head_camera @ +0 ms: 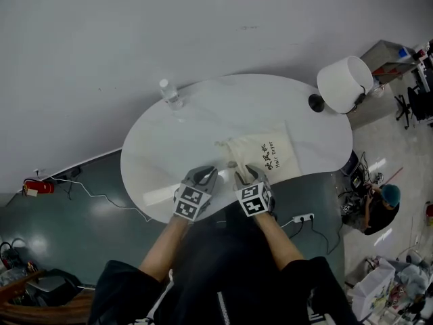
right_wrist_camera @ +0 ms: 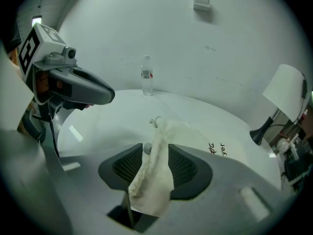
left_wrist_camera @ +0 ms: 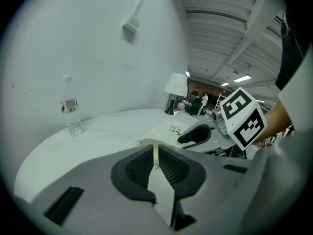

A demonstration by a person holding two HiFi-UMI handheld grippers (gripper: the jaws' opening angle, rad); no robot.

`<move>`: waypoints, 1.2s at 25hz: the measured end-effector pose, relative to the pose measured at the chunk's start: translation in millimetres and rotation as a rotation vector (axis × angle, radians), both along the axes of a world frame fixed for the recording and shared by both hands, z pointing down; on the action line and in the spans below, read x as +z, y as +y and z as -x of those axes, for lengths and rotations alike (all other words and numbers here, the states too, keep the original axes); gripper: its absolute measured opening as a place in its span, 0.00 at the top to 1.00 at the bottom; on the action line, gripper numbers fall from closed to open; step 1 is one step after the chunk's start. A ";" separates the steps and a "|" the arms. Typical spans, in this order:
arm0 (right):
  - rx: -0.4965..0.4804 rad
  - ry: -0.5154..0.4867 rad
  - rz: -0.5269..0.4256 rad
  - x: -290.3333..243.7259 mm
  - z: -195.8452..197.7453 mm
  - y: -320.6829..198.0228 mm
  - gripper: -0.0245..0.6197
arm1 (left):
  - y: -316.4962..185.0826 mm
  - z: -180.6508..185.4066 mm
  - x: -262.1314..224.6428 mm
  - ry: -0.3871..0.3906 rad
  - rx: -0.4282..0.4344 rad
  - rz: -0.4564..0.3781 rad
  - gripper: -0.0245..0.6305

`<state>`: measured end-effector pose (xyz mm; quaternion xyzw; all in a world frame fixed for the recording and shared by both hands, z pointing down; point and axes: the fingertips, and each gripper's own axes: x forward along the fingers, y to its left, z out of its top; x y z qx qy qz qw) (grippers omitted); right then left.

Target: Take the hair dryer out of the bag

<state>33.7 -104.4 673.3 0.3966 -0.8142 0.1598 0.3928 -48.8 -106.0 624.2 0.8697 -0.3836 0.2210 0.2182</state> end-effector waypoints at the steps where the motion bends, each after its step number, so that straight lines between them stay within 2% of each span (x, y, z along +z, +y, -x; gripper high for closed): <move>1: -0.010 0.016 0.004 3.2 -0.4 -0.8 0.72 | -1.3 0.3 1.3 -0.002 -0.003 0.004 0.93; 7: -0.030 0.042 0.046 15.6 -2.1 -3.8 0.73 | -10.4 -0.8 8.8 -0.015 -0.003 0.020 0.93; 11: -0.040 0.043 0.056 15.9 -4.9 -3.4 0.79 | -13.4 -9.8 14.3 -0.044 0.032 0.019 0.93; 16: -0.026 0.004 0.073 13.2 -6.9 -2.1 0.88 | -16.7 -20.4 20.1 -0.077 0.069 0.006 0.93; 24: -0.008 -0.052 0.099 7.0 -10.5 -3.8 0.90 | -21.3 -33.6 24.4 -0.084 0.109 0.008 0.93; 26: 0.016 -0.093 0.114 5.1 -11.0 -4.1 0.90 | -22.1 -37.0 26.6 -0.089 0.124 0.015 0.91; 28: 0.032 -0.123 0.124 1.8 -12.1 -3.8 0.90 | -23.2 -40.4 27.8 -0.094 0.136 0.019 0.82; 30: 0.032 -0.141 0.124 -1.5 -12.7 -4.1 0.90 | -24.2 -43.5 30.0 -0.103 0.146 0.021 0.81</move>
